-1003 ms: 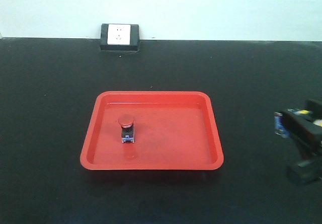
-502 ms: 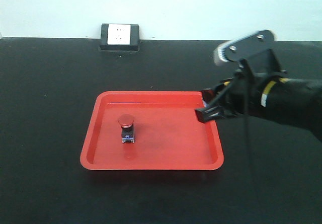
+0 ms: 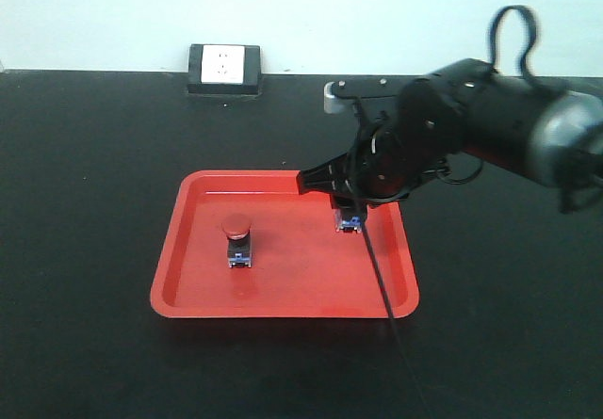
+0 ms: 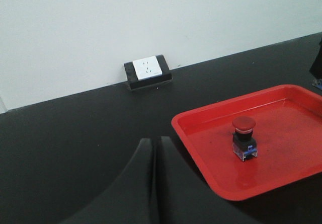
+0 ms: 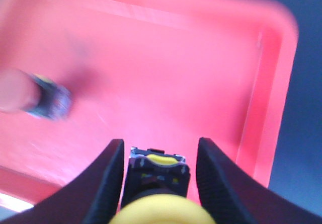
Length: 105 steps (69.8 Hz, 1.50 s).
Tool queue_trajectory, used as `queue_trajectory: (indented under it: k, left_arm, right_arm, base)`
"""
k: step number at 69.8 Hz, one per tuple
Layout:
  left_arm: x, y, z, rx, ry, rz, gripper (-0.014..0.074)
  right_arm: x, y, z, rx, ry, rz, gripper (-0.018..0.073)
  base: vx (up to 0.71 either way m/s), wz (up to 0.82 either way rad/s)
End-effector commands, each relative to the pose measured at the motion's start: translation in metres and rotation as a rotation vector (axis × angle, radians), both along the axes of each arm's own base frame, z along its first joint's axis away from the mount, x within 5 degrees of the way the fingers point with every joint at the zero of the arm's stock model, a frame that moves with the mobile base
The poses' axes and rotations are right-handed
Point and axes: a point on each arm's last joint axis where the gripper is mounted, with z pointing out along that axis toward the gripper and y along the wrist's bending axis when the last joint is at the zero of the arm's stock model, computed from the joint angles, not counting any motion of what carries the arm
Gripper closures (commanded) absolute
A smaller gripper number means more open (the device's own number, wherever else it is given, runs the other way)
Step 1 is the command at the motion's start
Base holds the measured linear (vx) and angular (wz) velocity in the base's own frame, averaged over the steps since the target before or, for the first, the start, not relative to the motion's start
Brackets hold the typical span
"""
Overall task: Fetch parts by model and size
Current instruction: 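Swing the right gripper over the tray beside the red button, then lower the yellow button and open the right gripper to release it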
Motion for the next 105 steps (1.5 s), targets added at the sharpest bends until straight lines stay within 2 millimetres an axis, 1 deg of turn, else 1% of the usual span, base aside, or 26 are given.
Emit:
queue_trajectory:
  k: [1, 10, 18, 34, 45, 68, 86, 90, 96, 103, 105]
  left_arm:
    - [0.000, -0.001, 0.009, -0.013, -0.037, -0.014, 0.0604]
    - [0.000, -0.001, 0.008, -0.010, -0.021, -0.008, 0.0604]
    - [0.000, -0.001, 0.007, -0.008, -0.013, -0.005, 0.0604]
    - [0.000, -0.001, 0.007, -0.008, -0.013, -0.005, 0.0604]
    - [0.000, -0.001, 0.007, -0.008, -0.013, -0.005, 0.0604]
    - [0.000, 0.000, 0.007, -0.007, -0.012, -0.004, 0.0604]
    - [0.000, 0.000, 0.007, -0.007, -0.011, -0.004, 0.0604]
    - [0.000, 0.000, 0.007, -0.007, -0.011, -0.004, 0.0604]
    - [0.000, 0.000, 0.007, -0.007, -0.011, -0.004, 0.0604]
    - [0.000, 0.000, 0.007, -0.007, -0.011, -0.004, 0.0604]
    - [0.000, 0.000, 0.007, -0.007, -0.011, -0.004, 0.0604]
  right_arm:
    - [0.010, 0.004, 0.021, 0.014, -0.032, -0.010, 0.0561]
    - [0.022, 0.011, 0.011, 0.012, -0.005, -0.035, 0.0561]
    - [0.030, 0.014, -0.002, 0.010, 0.011, -0.055, 0.0561]
    - [0.040, 0.016, -0.033, -0.056, 0.035, -0.053, 0.0561]
    - [0.046, 0.020, -0.045, -0.047, 0.024, -0.046, 0.0561]
    - [0.052, 0.021, -0.063, -0.070, 0.025, -0.035, 0.0561]
    - [0.052, 0.021, -0.062, -0.083, 0.018, -0.030, 0.0550]
    - [0.052, 0.021, -0.062, -0.083, 0.018, -0.030, 0.0530]
    - [0.052, 0.021, -0.062, -0.083, 0.018, -0.030, 0.0470]
    - [0.052, 0.020, -0.063, -0.085, 0.021, -0.031, 0.0358]
    - [0.052, 0.020, -0.063, -0.084, 0.022, -0.032, 0.0304]
  base:
    - [0.00, 0.00]
    - [0.00, 0.00]
    - [0.00, 0.00]
    - [0.00, 0.00]
    - [0.00, 0.00]
    - [0.00, 0.00]
    - [0.00, 0.00]
    - [0.00, 0.00]
    - [0.00, 0.00]
    - [0.00, 0.00]
    - [0.00, 0.00]
